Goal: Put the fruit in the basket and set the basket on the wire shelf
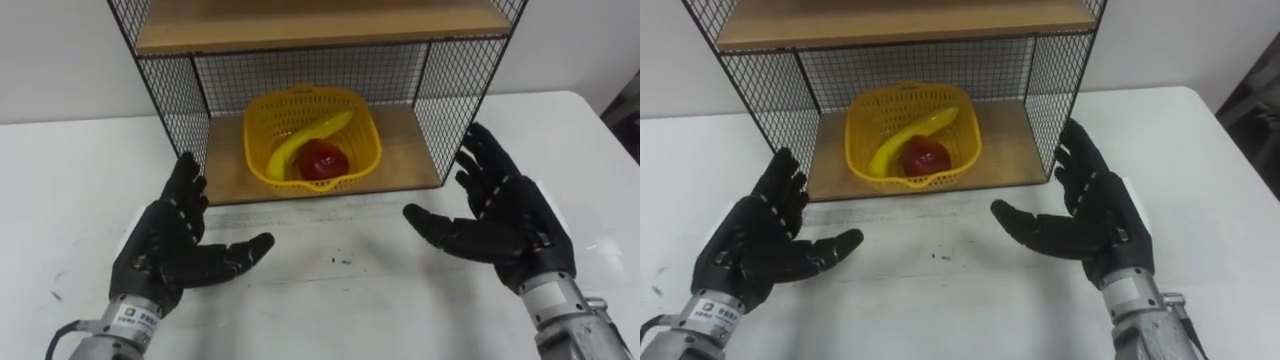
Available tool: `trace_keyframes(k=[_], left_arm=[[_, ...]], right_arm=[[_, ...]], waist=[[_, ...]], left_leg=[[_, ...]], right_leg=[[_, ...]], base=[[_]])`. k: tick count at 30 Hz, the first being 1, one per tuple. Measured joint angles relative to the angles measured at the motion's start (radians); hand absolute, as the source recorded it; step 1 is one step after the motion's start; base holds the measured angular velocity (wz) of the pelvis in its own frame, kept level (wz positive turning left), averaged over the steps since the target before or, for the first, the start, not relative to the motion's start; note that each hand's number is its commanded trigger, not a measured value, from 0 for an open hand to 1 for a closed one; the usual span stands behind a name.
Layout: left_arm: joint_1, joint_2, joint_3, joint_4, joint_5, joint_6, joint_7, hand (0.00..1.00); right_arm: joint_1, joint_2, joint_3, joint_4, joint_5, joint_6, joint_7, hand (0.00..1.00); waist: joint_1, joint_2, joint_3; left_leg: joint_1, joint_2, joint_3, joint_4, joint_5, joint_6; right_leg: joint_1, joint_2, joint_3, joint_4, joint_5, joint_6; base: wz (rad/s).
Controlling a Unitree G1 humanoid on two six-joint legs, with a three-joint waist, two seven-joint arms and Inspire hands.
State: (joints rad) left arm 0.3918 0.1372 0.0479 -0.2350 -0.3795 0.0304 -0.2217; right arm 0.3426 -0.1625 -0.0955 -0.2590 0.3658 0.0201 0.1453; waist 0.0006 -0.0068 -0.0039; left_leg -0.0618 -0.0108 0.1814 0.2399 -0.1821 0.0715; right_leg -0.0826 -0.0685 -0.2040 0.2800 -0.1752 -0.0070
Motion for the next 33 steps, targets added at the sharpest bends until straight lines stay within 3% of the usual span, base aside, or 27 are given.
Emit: trace_keyframes(k=[2,6,8,12,17,20,22,23,25,26,28,33], left_arm=[[-0.001,0.001,0.03,-0.003,-0.001,-0.009,-0.031,0.0],[0.0,0.03,0.081,-0.034,-0.028,-0.01,-0.061,0.0],[0.0,0.042,0.116,-0.063,-0.056,-0.01,-0.076,0.0],[0.0,0.06,0.233,-0.13,-0.112,-0.027,-0.089,0.0],[0.007,0.076,0.394,-0.166,-0.175,-0.073,-0.063,0.0],[0.019,0.083,0.542,-0.166,-0.302,-0.082,0.006,0.0],[0.033,0.09,0.667,-0.164,-0.393,-0.113,0.078,0.0],[0.038,0.093,0.697,-0.16,-0.411,-0.123,0.093,0.0],[0.076,0.103,0.81,-0.123,-0.463,-0.148,0.178,0.0],[0.083,0.103,0.833,-0.11,-0.483,-0.15,0.206,0.0],[0.091,0.11,0.919,-0.035,-0.533,-0.153,0.322,0.0],[0.13,0.121,1.079,0.215,-0.647,-0.196,0.496,0.0]], right_arm=[[-0.001,0.0,-0.034,-0.007,-0.003,-0.007,-0.011,0.0],[-0.003,-0.008,-0.102,-0.042,-0.026,-0.064,-0.086,0.0],[-0.004,-0.012,-0.138,-0.067,-0.011,-0.073,-0.117,0.0],[-0.004,-0.032,-0.235,-0.119,-0.011,-0.112,-0.212,0.0],[-0.004,-0.067,-0.348,-0.13,-0.011,-0.124,-0.367,0.0],[-0.003,-0.079,-0.464,-0.13,0.025,-0.136,-0.493,0.0],[0.011,-0.091,-0.569,-0.119,0.068,-0.166,-0.604,0.0],[0.012,-0.098,-0.593,-0.106,0.081,-0.175,-0.628,0.0],[0.033,-0.125,-0.672,-0.066,0.109,-0.175,-0.731,0.0],[0.043,-0.125,-0.691,-0.066,0.117,-0.175,-0.757,0.0],[0.085,-0.127,-0.77,-0.047,0.152,-0.177,-0.851,0.0],[0.128,-0.155,-0.906,0.118,0.326,-0.186,-0.975,0.0]], waist=[[0.001,0.0,0.0],[0.004,0.013,-0.0002],[0.004,0.019,-0.0013],[0.004,0.039,-0.0014],[0.008,0.041,-0.0017],[0.02,0.043,-0.0031],[0.034,0.045,-0.0042],[0.035,0.045,-0.0044],[0.045,0.042,-0.0042],[0.048,0.044,-0.0052],[0.059,0.05,-0.0102],[0.064,0.046,-0.0138]], left_leg=[[-0.003,0.0,0.0,0.001,0.0,0.0],[-0.014,0.003,-0.002,0.013,0.0,0.0],[-0.015,0.004,-0.002,0.012,-0.001,-0.001],[-0.015,0.004,-0.002,0.001,0.0,-0.003],[-0.014,0.005,-0.002,-0.003,0.002,-0.007],[-0.014,0.006,-0.002,-0.003,0.002,-0.007],[-0.014,0.005,-0.005,-0.004,0.002,-0.008],[-0.013,0.005,-0.005,-0.004,0.002,-0.008],[-0.011,0.004,-0.004,-0.005,0.003,-0.008],[-0.011,0.003,-0.004,-0.005,0.003,-0.008],[-0.012,0.001,-0.009,-0.005,0.003,-0.008],[-0.017,-0.007,-0.018,-0.012,0.004,-0.01]], right_leg=[[-0.004,0.0,0.001,0.003,0.0,0.0],[0.0,0.004,0.003,-0.003,0.004,-0.001],[-0.001,0.006,0.007,-0.003,0.004,-0.001],[-0.005,0.009,0.01,-0.005,0.004,-0.002],[-0.008,0.01,0.011,-0.001,0.001,-0.006],[-0.007,0.01,0.008,-0.002,0.0,-0.006],[-0.007,0.01,0.004,-0.007,0.0,-0.006],[-0.006,0.009,0.002,-0.006,-0.001,-0.007],[-0.007,0.005,0.0,0.005,-0.006,-0.006],[-0.008,0.003,-0.001,0.009,-0.008,-0.006],[-0.007,-0.001,-0.01,0.011,-0.016,-0.005],[-0.025,-0.012,-0.02,0.037,-0.037,0.001]], base=[[0.0],[0.03],[0.0],[0.0],[0.0],[0.0],[0.02],[0.03],[0.0],[0.0],[0.07],[0.06]])
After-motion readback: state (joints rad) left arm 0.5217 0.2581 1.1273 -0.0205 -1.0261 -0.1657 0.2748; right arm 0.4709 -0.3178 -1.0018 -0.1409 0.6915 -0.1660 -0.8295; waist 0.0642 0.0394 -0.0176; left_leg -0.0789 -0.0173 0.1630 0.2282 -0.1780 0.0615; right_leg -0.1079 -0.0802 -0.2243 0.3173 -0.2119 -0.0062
